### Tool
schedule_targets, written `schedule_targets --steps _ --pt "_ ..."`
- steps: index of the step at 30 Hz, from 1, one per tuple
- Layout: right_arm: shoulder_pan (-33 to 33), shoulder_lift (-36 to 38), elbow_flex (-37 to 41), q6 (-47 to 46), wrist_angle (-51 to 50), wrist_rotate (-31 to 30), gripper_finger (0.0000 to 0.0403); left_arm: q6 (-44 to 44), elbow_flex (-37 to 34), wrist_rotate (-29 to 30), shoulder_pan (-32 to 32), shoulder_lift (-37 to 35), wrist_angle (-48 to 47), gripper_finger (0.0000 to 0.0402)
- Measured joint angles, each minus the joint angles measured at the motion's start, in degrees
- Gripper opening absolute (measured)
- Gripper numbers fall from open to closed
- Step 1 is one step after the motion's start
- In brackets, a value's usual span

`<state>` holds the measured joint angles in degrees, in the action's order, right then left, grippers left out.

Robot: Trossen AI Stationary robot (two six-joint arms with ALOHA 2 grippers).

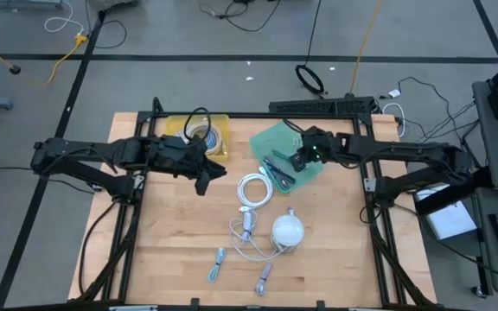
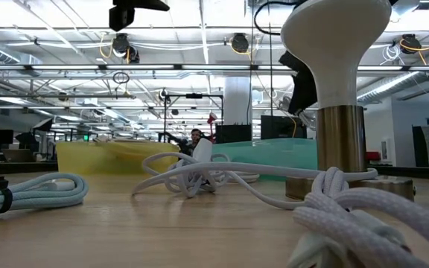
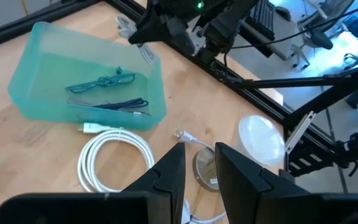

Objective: Pick & Place USB Port
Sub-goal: Put the white charger cable into the green bin

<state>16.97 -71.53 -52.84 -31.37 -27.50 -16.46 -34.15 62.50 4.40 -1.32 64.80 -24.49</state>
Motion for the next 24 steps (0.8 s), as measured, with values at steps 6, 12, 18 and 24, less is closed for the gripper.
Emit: schedule_targets --steps 6,12,18,24 --pt "-0.1 -4.0 0.0 1.3 -0.8 0.4 0.0017 0.2 0.0 0.7 0.0 0.0 0.1 0.0090" --pt "-0.1 -8.2 0.0 2.2 -0.5 1.5 0.0017 -0.4 0.0 0.7 0.0 0.0 0.1 0.0090" --pt "-0.1 -10.9 0.0 2.8 -1.1 -2.8 0.0023 -0.5 0.0 0.9 -0.5 0.0 0.1 0.0090" --pt "-0.1 -11.5 0.0 3.3 0.0 -3.0 0.0080 -1.0 0.0 1.3 -0.7 0.4 -0.7 0.0090"
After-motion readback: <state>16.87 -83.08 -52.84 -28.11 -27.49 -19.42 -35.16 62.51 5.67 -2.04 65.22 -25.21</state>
